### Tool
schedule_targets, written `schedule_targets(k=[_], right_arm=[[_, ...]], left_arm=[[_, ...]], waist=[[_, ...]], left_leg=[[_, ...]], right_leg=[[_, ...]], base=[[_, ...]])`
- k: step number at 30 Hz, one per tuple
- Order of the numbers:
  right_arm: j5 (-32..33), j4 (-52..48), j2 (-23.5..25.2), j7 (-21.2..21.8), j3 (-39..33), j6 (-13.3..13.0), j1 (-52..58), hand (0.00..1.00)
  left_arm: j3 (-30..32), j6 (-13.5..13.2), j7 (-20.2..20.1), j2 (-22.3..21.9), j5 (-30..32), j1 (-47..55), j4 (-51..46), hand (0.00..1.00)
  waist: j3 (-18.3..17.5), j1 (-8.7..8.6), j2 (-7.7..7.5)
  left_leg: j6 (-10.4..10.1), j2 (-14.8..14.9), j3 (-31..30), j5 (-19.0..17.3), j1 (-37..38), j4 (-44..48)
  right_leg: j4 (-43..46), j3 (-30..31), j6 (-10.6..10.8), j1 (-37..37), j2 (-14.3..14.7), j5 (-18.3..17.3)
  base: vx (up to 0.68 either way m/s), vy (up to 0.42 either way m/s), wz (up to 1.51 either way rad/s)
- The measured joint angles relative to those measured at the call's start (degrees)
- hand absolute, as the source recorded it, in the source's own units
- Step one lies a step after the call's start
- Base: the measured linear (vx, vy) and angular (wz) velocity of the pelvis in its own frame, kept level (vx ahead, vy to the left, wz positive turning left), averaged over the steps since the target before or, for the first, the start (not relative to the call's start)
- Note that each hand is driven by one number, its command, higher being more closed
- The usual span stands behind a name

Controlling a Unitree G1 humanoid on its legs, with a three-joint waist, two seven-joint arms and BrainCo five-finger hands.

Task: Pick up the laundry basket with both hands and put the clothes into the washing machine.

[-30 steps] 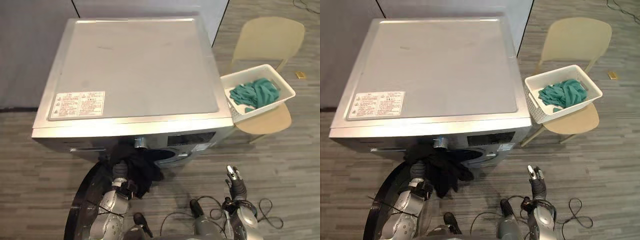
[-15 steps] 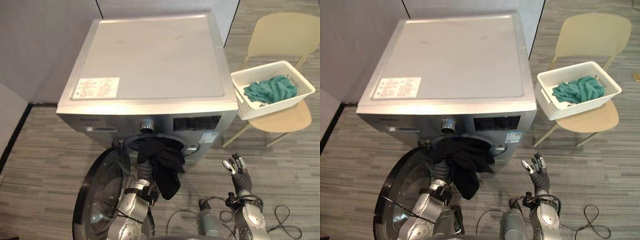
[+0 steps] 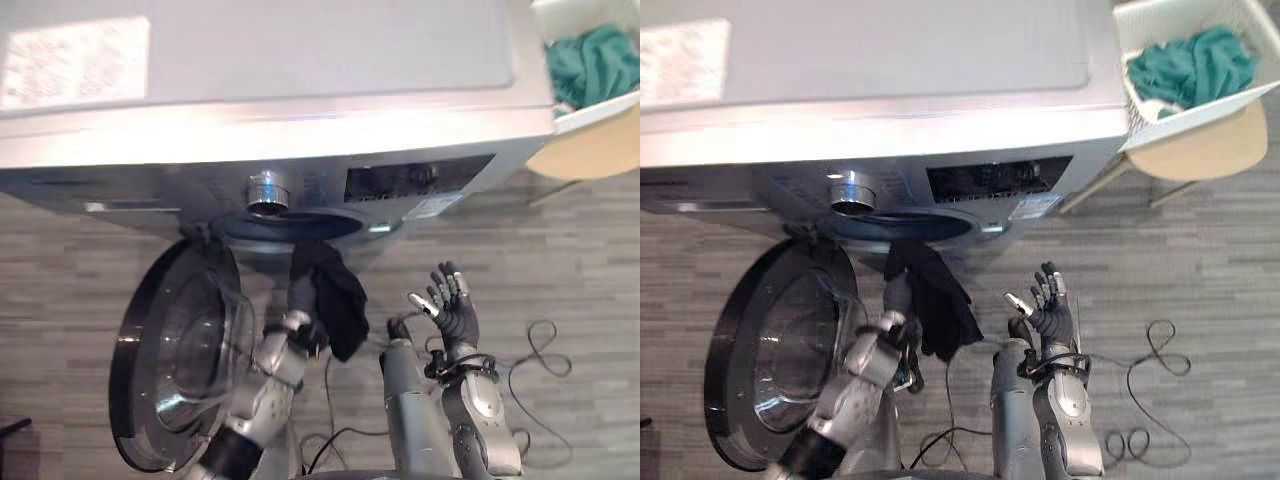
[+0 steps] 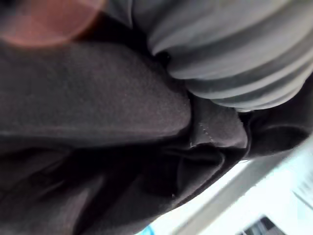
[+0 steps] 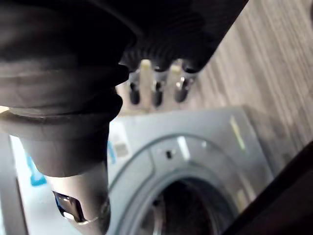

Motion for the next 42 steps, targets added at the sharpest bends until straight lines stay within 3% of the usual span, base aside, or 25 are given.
schedule_targets(k=[6, 11, 15, 22, 24, 27, 31, 34, 36, 37, 38, 40, 42], right_arm=[[2.27, 0.15, 1.27, -4.45, -2.19, -1.14, -3.54, 0.0], [4.25, 0.47, 2.12, -6.49, -3.05, -1.85, -4.19, 0.0], [4.98, 1.55, 2.64, -6.79, -3.0, -3.39, -4.14, 0.0], [7.77, 4.03, 2.91, -5.83, -2.99, -4.15, -4.17, 0.0], [8.78, 4.3, 2.94, -5.21, -3.23, -5.62, -3.61, 0.0], [9.39, 5.22, 2.32, -4.44, -4.36, -5.93, -2.87, 0.0], [9.51, 5.32, -0.95, -3.68, -5.99, -6.03, -2.16, 0.0], [10.67, 5.34, -3.28, -3.66, -9.22, -6.42, -0.28, 0.0], [11.17, 5.37, -4.67, -3.98, -10.31, -7.59, 0.92, 0.0], [11.19, 5.35, -5.26, -4.55, -10.76, -8.46, 1.53, 0.0], [11.22, 5.38, -5.43, -4.84, -10.8, -8.86, 1.67, 0.0], [11.64, 5.44, -5.55, -5.01, -10.63, -11.03, 1.76, 0.0], [11.73, 6.18, -5.99, -5.0, -9.52, -12.48, 1.72, 0.0]], left_arm=[[9.11, -1.65, 8.11, 0.56, -0.07, -16.37, 8.0, 1.0], [14.78, -2.15, 12.71, 8.37, -1.28, -35.17, 16.06, 1.0], [15.56, -2.13, 14.1, 11.96, -3.62, -45.02, 20.51, 1.0], [8.38, 0.5, 15.29, 23.53, -4.92, -65.94, 25.93, 1.0], [7.09, -3.04, 15.29, 25.73, -1.65, -70.05, 24.91, 1.0], [4.11, -4.24, 17.48, 25.87, -0.59, -71.95, 25.04, 1.0], [-1.18, -4.42, 24.38, 27.07, 0.63, -74.97, 28.79, 1.0], [-5.02, -4.08, 30.79, 28.6, 10.46, -77.77, 32.51, 1.0], [-6.37, -2.1, 35.83, 30.08, 17.54, -78.36, 32.59, 1.0], [-7.26, -0.85, 38.21, 31.2, 21.24, -78.95, 32.6, 0.0], [-7.3, 0.05, 39.68, 31.53, 23.73, -79.32, 32.63, 0.0], [-7.5, 3.89, 44.31, 32.57, 34.78, -79.98, 34.18, 0.0], [-7.47, 6.9, 45.09, 32.54, 40.33, -80.82, 35.93, 0.0]], waist=[[4.19, 0.07, -1.07], [9.07, -1.22, -3.39], [10.16, -1.97, -3.66], [10.61, -2.01, -3.59], [11.06, -1.93, -4.08], [11.12, -1.35, -4.18], [11.12, -0.74, -4.18], [11.12, -0.68, -4.19], [11.12, -1.12, -4.2], [11.11, -1.37, -4.2], [11.1, -1.44, -4.21], [11.09, -1.78, -4.25], [11.07, -2.08, -4.25]], left_leg=[[0.35, 2.0, 1.55, -1.42, -6.53, 3.27], [0.23, 5.42, 1.77, -1.75, -12.79, 6.9], [0.24, 6.93, 1.94, -1.75, -16.6, 8.59], [0.26, 9.18, 4.0, -1.73, -19.05, 9.24], [0.27, 9.92, 4.37, -1.72, -19.48, 9.31], [0.28, 10.26, 4.33, -1.72, -19.9, 9.61], [0.3, 10.68, 4.56, -1.71, -20.92, 10.85], [0.47, 10.73, 4.31, -1.79, -22.2, 11.83], [0.59, 10.75, 3.85, -1.86, -22.94, 12.19], [0.61, 10.81, 3.1, -1.87, -23.71, 12.36], [0.62, 10.84, 2.75, -1.87, -24.05, 12.41], [0.64, 10.82, 2.35, -1.87, -24.65, 12.22], [0.65, 10.8, 2.11, -1.87, -25.15, 12.04]], right_leg=[[2.77, 1.43, 1.01, -7.44, 1.97, -0.27], [3.88, 2.7, 2.39, -13.36, 5.2, 0.85], [3.87, 2.84, 2.75, -16.51, 6.09, 1.21], [2.1, 3.11, 2.76, -19.0, 7.1, 2.31], [0.83, 3.1, 2.8, -19.08, 7.48, 2.89], [0.97, 2.71, 2.78, -19.35, 7.54, 2.89], [2.79, 2.5, 2.7, -20.85, 7.67, 2.93], [4.67, 2.27, 2.66, -22.43, 7.78, 2.93], [5.26, 1.96, 2.47, -23.05, 7.81, 3.06], [5.59, 1.54, 2.37, -23.45, 7.81, 3.13], [5.61, 1.24, 2.11, -23.72, 7.82, 3.31], [5.83, 0.53, 1.71, -24.37, 7.86, 3.58], [5.92, 0.07, 1.53, -24.88, 8.05, 3.69]], base=[[0.01, -0.005, -0.15], [-0.01, -0.033, -0.3], [0.0, 0.007, -0.16], [0.03, 0.003, -0.14], [0.05, 0.011, -0.18], [0.04, -0.006, 0.0], [0.0, -0.008, 0.02], [-0.03, -0.017, 0.04], [0.0, 0.0, 0.0], [0.0, 0.0, 0.0], [0.0, 0.0, 0.0], [-0.01, -0.002, 0.02], [-0.01, -0.012, 0.05]])
